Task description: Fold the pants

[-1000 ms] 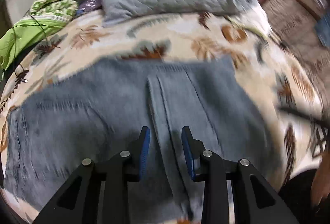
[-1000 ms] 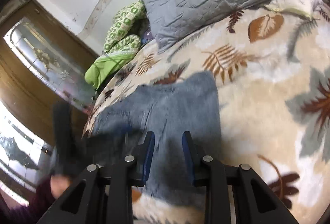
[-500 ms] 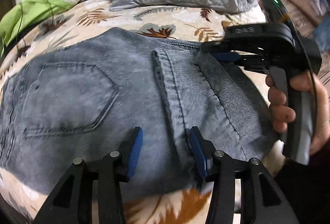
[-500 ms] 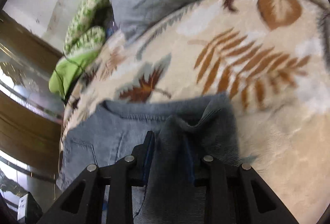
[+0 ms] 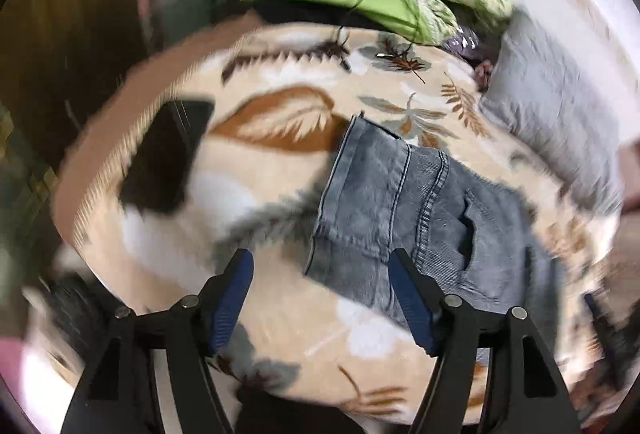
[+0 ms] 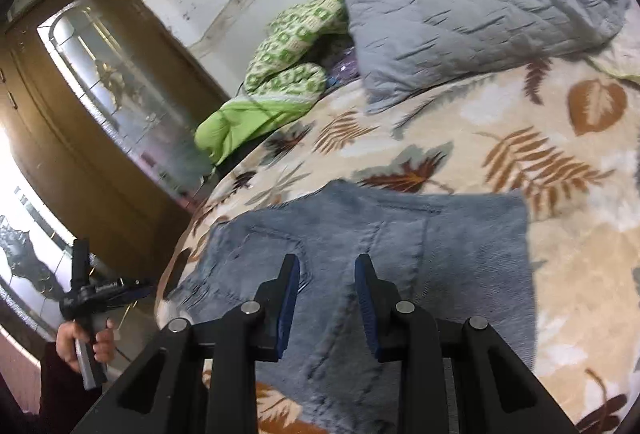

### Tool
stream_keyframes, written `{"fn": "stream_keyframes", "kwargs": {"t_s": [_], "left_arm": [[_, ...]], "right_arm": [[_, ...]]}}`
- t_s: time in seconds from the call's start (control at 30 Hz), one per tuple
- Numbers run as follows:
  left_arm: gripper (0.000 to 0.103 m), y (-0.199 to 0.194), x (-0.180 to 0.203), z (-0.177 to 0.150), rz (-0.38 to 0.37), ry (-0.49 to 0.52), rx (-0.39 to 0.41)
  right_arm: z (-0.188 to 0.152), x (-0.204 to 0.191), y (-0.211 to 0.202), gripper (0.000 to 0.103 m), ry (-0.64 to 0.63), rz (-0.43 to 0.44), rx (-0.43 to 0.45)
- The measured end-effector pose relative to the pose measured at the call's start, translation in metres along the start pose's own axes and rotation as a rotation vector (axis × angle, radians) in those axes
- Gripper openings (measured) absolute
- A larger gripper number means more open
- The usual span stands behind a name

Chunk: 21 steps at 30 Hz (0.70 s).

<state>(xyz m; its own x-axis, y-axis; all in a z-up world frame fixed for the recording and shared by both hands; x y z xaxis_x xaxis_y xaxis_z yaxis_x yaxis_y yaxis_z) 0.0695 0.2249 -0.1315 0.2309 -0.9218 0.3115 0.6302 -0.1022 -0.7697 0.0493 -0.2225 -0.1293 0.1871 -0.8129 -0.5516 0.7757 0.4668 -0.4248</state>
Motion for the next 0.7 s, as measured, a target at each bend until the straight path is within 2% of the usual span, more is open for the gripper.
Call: {"fn": "stream_keyframes", "kwargs": {"t_s": [0.07,0.2,0.3,0.37,0.53,0.7], "left_arm": [[0.073,0.007,-0.009,-0.012,-0.053,-0.079,-0.065],[0.073,0.028,-0.005,-0.031,-0.097,-0.192,-0.139],[0.073,0.043,-0.002,-0.037,-0.135,-0.285,-0.150],[0.073,0.050,0.002,-0.037,-0.187,-0.339,-0.135],[0.073,0.073,0.019,-0.025,-0.216,-0.346,-0.106],[0.073,0.093,0.022,-0.020,-0.191,-0.383,-0.115]], "right_arm": [[-0.003,-0.004,0.003,0.032,-0.006,0.002,-0.010],[-0.008,-0.006,0.013,0.032,-0.009,0.000,-0.033],[-0.011,-0.003,0.015,0.032,-0.007,-0.012,-0.046],[-0.012,0.000,0.015,0.032,-0.016,-0.028,-0.052],[-0.009,0.011,0.010,0.032,0.012,-0.045,-0.049],[-0.004,0.016,0.003,0.032,0.022,-0.051,-0.028]]}}
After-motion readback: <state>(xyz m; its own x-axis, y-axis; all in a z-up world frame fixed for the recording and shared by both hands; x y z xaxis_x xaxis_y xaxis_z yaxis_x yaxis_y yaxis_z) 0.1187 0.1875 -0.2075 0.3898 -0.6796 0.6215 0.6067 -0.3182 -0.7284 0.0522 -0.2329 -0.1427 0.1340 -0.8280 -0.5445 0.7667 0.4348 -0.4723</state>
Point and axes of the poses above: each gripper's, at about its wrist camera, not at the fingertips, and y roughly the way its jaws point, x to its right, z to its top, the point moved 4 cm from there along y, roughly the way its jaws point, and after that the axes turned 10 degrees about x, right-handed, at the moved point
